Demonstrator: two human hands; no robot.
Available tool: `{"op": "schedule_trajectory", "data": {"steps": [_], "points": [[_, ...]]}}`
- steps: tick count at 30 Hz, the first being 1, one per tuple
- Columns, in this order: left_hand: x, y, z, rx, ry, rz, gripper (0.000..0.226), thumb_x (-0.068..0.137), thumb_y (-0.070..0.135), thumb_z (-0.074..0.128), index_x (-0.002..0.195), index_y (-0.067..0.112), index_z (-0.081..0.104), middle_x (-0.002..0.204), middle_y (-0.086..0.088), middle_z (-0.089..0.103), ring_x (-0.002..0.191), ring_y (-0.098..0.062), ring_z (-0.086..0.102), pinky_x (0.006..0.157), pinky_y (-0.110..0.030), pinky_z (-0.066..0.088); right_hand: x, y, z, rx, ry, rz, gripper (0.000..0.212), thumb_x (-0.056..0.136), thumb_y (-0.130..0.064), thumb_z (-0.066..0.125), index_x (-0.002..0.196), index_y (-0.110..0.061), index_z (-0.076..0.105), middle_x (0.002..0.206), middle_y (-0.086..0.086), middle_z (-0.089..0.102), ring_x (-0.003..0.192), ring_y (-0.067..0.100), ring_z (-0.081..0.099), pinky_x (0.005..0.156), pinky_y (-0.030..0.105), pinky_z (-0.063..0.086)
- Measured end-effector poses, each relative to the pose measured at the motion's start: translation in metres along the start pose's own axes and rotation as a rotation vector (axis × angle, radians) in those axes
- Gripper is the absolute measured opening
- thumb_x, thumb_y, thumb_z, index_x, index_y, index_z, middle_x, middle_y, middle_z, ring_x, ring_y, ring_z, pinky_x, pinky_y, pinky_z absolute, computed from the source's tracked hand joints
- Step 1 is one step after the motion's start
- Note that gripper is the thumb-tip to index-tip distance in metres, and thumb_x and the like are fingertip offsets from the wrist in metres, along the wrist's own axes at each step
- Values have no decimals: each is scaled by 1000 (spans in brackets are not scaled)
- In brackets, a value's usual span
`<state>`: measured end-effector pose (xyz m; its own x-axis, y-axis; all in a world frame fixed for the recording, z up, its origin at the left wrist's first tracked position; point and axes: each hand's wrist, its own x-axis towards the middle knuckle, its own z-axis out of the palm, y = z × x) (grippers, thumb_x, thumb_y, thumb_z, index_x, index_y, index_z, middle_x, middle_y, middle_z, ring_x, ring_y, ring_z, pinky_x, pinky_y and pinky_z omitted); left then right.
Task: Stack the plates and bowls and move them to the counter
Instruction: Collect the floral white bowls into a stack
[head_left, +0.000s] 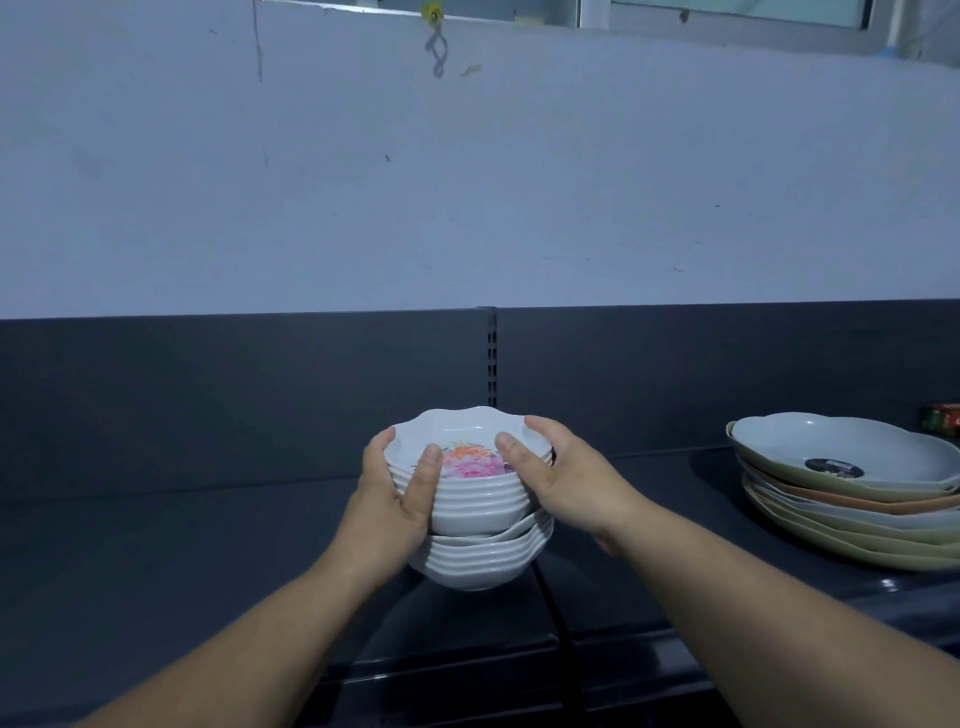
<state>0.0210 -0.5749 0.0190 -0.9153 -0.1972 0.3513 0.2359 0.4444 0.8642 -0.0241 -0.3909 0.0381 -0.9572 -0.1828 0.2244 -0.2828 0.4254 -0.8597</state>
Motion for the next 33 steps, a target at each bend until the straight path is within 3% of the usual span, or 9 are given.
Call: {"op": "schedule_trajectory", "data": {"steps": [4,8,12,17,20,23,26,29,33], "points": [[-1,0,1,8,-13,16,83,76,65,40,146,25,17,134,4,48,112,-10,48,89,-20,33,3,1,-1,-14,-18,-3,85,80,-69,55,151,-31,26,153,-2,38,135,18,40,107,29,35],[7,1,-5,-8,-82,-7,91,72,62,51,146,24,14,126,8,50,106,-9,52,76,-13,37,4,7,-4,-7,-72,-16,113,60,-76,69,152,-32,20,146,-6,45,128,14,48,108,33,40],[12,-2,-9,-42,-144,-12,113,67,65,64,150,22,2,129,11,42,114,-7,45,90,-17,31,5,8,-7,-31,-104,-37,116,53,-65,83,148,-33,25,136,-13,51,123,10,51,106,30,42],[10,-5,-6,-56,-98,7,131,44,69,69,150,22,8,128,14,44,113,-5,47,84,-13,35,5,7,-9,-35,-53,-84,98,58,-50,88,140,-31,39,118,-22,58,109,2,56,95,22,44],[4,-7,1,-44,-46,9,131,44,70,69,150,24,8,131,13,44,117,-7,46,93,-20,34,10,13,-12,-8,-45,-69,114,56,-51,89,149,-24,30,136,-11,53,119,6,52,100,20,39],[-1,-12,8,6,-2,-1,128,44,73,67,149,29,8,144,6,39,127,-15,43,105,-31,37,14,18,-11,87,-84,-66,135,33,-68,87,147,-22,34,133,-7,59,119,9,57,106,32,44],[-1,-14,8,3,18,-2,126,41,74,68,146,35,11,146,2,35,128,-16,41,108,-38,37,15,21,-11,108,-108,-88,117,39,-64,88,139,-23,44,120,-11,66,111,7,62,102,34,48],[0,-16,7,-8,15,2,118,54,58,81,146,33,12,145,1,28,121,-12,38,107,-33,35,18,26,-12,126,-117,-90,98,48,-56,89,133,-26,51,119,-10,68,110,7,64,101,35,49],[2,-19,8,-7,-41,-2,137,32,67,80,144,41,5,146,3,30,129,-15,38,110,-38,35,21,29,-13,164,-158,-82,80,60,-38,91,130,-22,55,119,-6,69,110,9,65,102,38,49]]}}
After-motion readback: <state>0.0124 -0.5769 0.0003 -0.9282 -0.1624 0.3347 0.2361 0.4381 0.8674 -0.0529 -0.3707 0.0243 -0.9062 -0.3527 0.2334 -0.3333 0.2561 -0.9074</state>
